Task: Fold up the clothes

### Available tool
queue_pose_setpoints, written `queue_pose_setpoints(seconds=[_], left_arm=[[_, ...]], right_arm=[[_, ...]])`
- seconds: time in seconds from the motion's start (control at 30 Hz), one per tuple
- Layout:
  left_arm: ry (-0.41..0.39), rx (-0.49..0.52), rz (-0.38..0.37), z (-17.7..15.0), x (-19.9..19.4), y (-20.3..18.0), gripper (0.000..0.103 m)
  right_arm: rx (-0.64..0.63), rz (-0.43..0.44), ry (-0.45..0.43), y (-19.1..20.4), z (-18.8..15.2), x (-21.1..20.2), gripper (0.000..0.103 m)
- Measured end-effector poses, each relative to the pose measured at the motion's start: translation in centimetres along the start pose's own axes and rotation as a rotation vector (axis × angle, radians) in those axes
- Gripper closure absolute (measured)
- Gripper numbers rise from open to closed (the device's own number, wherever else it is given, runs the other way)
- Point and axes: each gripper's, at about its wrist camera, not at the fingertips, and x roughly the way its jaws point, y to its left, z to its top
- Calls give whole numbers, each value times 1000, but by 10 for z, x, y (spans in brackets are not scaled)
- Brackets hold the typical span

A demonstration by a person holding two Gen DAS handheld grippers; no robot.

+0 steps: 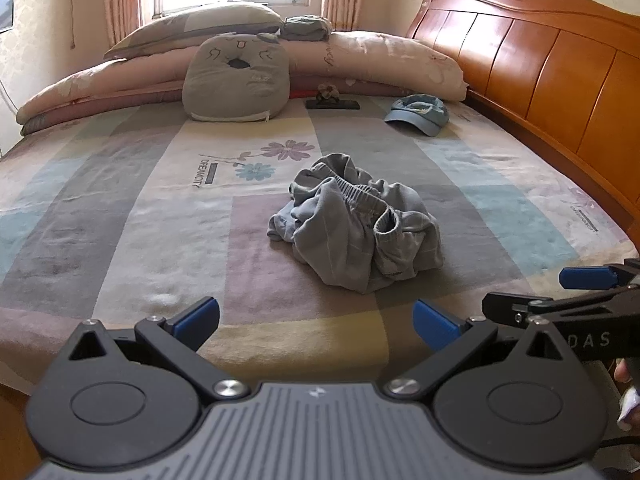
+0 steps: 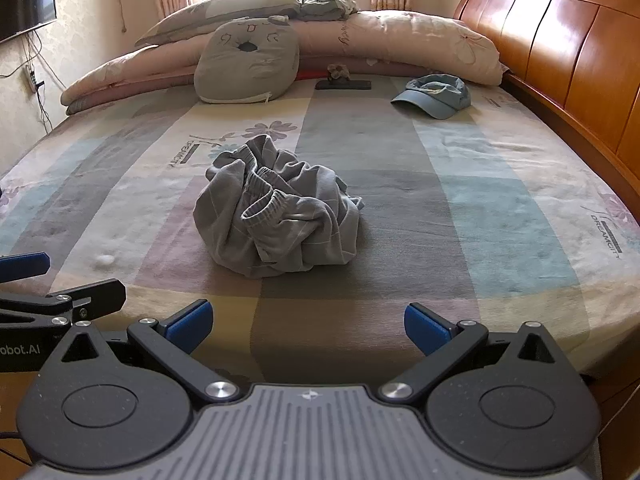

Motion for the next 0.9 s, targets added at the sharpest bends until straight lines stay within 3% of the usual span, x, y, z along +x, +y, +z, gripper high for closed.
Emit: queue_pose_setpoints(seconds=[0.9], left_arm=[[6,-11,-10,-2,6,2,1]], right_arm=[[-2,-7,-3,0,0,-1,0]])
